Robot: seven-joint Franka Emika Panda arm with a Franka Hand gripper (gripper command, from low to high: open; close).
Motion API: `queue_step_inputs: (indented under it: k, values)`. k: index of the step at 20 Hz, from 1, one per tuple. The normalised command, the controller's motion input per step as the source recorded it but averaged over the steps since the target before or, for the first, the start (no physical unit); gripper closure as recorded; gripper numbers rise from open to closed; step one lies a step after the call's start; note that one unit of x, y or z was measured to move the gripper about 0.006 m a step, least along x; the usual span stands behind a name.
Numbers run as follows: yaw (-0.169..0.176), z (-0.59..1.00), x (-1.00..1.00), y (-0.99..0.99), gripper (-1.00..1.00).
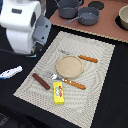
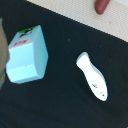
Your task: Interact with the objects in diverse but meaningful ways.
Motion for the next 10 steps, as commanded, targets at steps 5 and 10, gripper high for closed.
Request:
queue_step_inputs:
  k: [5, 10]
  values:
    - [0.034, -0.16, -0.38, 0.67, -1.00]
    - [0.028, -0.23, -0.57, 0.54, -1.00]
